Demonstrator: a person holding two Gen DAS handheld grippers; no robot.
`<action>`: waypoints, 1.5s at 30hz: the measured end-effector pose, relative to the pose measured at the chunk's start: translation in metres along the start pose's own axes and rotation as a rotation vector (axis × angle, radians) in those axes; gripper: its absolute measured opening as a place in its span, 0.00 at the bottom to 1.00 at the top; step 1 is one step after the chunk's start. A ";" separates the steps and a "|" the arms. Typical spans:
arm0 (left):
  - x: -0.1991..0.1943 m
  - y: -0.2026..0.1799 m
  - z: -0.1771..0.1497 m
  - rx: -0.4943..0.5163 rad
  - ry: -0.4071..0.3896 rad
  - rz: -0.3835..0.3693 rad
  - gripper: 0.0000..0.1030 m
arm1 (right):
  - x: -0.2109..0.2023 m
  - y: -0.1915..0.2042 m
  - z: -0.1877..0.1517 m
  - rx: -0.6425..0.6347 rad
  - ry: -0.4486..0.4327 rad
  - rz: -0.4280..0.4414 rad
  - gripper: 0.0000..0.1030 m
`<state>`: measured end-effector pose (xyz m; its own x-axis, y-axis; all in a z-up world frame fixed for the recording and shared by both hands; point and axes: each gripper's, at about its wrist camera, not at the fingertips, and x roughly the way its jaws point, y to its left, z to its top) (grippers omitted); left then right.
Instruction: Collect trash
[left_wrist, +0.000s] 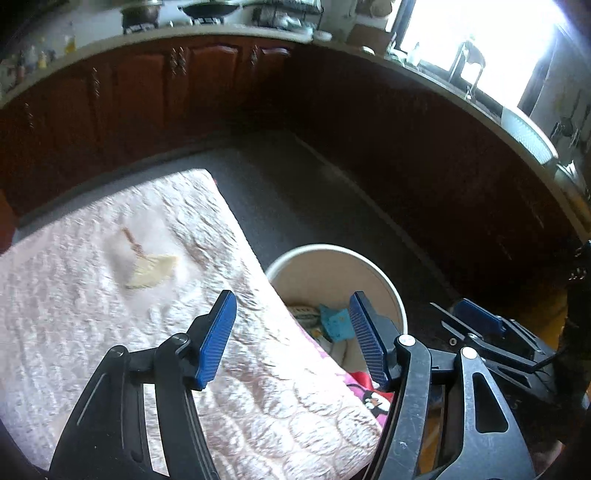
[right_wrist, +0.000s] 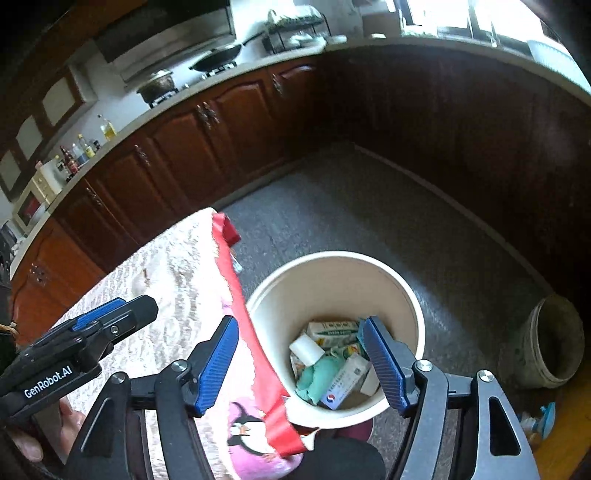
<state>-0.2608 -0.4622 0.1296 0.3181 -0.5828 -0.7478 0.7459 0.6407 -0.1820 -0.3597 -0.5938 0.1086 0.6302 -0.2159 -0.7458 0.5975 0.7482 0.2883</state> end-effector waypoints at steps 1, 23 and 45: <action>-0.004 -0.001 0.002 0.003 -0.014 0.009 0.61 | -0.004 0.003 0.000 -0.007 -0.013 0.000 0.68; -0.148 0.014 -0.012 0.043 -0.350 0.125 0.76 | -0.125 0.070 -0.009 -0.131 -0.324 -0.015 0.86; -0.162 0.011 -0.020 0.051 -0.426 0.178 0.76 | -0.136 0.080 -0.015 -0.152 -0.370 -0.063 0.87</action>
<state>-0.3158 -0.3507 0.2362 0.6476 -0.6263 -0.4340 0.6823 0.7302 -0.0355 -0.4051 -0.4957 0.2244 0.7471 -0.4551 -0.4845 0.5784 0.8043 0.1362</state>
